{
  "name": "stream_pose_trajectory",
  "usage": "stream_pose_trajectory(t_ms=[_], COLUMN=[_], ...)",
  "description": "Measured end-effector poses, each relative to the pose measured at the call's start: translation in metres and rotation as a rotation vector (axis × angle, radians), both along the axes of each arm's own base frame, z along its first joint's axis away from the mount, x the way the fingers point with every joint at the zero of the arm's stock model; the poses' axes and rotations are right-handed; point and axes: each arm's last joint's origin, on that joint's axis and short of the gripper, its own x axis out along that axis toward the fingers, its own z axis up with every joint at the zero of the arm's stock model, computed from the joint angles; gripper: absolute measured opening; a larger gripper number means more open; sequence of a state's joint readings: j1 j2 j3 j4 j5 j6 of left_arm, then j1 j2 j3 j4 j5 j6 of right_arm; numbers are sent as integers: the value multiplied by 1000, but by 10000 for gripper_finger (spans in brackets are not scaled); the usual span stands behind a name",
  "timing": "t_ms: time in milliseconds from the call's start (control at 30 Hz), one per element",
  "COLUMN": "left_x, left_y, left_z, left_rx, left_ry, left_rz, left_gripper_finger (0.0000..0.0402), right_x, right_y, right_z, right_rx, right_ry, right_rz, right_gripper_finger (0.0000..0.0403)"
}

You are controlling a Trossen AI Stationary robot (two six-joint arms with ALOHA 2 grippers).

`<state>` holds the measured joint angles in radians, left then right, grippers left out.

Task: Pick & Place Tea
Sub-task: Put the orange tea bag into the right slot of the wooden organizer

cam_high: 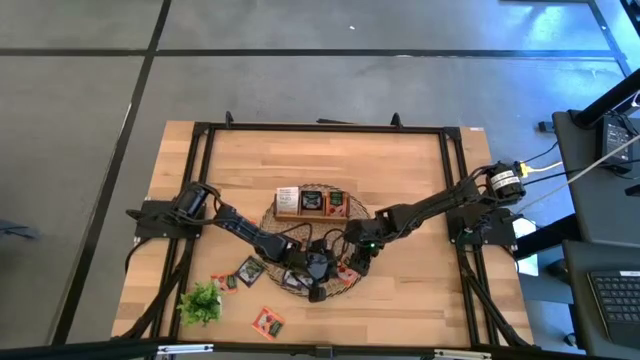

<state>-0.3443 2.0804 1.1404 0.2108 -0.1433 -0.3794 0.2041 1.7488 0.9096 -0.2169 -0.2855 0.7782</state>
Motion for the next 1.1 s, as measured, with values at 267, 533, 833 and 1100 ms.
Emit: stream_pose_trajectory(t_ms=[267,533,833,1100], left_x=[0,0,0,0], left_y=[0,0,1,1], left_z=[0,-1,-1,-1], left_rx=[3,5,16,16], left_ry=[2,3,1,2], left_rz=[3,4,16,16], left_gripper_finger=[2,2,2,2], right_x=[4,4,4,4], right_y=[3,3,4,4], right_z=[-5,-5,-5,-4], right_rx=[24,9,53,51], right_ry=[-25,-40,-34,-46], right_rz=[39,68,89,110], right_gripper_finger=[218,218,195,124])
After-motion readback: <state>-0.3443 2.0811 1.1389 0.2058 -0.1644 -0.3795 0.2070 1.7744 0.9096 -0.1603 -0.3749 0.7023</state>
